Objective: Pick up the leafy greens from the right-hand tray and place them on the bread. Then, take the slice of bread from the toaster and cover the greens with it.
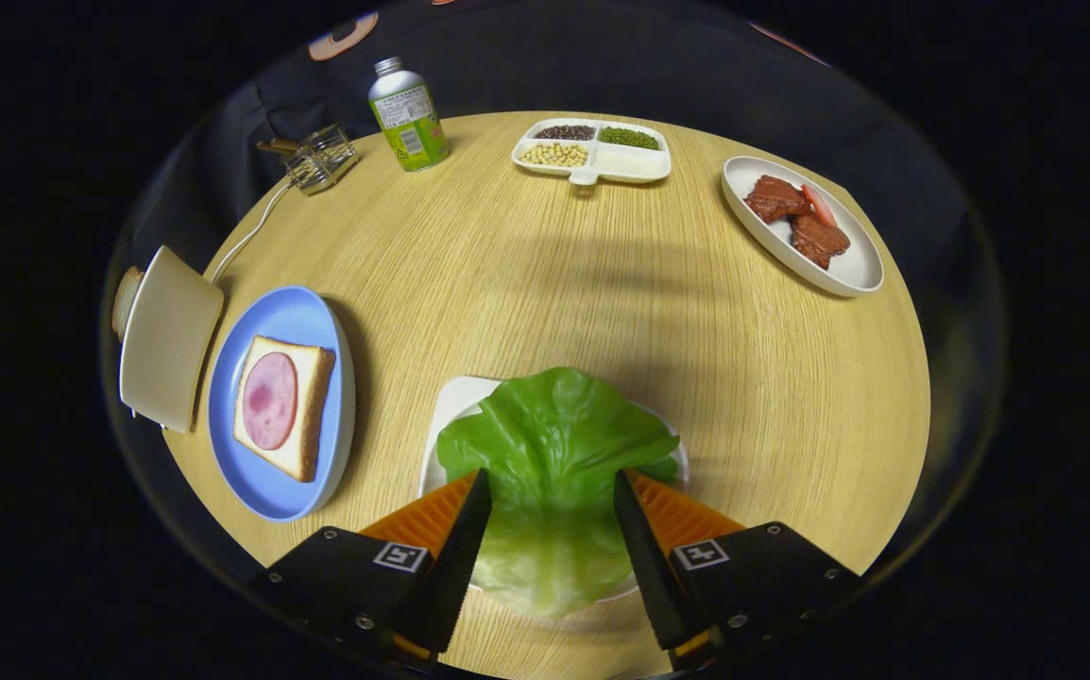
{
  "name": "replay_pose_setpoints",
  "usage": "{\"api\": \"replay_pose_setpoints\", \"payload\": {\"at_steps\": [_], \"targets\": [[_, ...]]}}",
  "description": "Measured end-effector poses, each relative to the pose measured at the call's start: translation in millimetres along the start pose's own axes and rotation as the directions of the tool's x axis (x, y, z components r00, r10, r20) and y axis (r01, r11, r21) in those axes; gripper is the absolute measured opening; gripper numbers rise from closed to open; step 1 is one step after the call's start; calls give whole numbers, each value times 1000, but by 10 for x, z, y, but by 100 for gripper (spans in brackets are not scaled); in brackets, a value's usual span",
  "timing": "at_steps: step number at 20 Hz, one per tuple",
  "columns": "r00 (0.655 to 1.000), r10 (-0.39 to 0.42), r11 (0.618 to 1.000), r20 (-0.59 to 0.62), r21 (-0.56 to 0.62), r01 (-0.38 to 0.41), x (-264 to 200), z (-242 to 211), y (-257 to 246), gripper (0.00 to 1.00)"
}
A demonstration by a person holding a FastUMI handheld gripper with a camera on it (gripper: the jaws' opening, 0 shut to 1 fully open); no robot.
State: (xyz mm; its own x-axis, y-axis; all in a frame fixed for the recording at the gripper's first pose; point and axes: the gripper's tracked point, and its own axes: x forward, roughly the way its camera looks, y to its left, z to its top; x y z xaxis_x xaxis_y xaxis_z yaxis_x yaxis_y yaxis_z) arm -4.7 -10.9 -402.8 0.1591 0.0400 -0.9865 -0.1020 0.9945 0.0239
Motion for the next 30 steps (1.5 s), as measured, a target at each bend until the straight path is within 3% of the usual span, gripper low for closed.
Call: {"api": "replay_pose_setpoints", "payload": {"at_steps": [8,13,15,19,30], "targets": [[999,-27,999,23,-27,27,0,-9,85,55],[999,-40,999,32,-36,41,-4,7,162,17],[999,-37,999,34,-25,38,-6,15,170,11],[999,-14,1000,45,25,13,-48,47,178,4],[984,84,996,157,2,-85,-524,367,592,4]]}}
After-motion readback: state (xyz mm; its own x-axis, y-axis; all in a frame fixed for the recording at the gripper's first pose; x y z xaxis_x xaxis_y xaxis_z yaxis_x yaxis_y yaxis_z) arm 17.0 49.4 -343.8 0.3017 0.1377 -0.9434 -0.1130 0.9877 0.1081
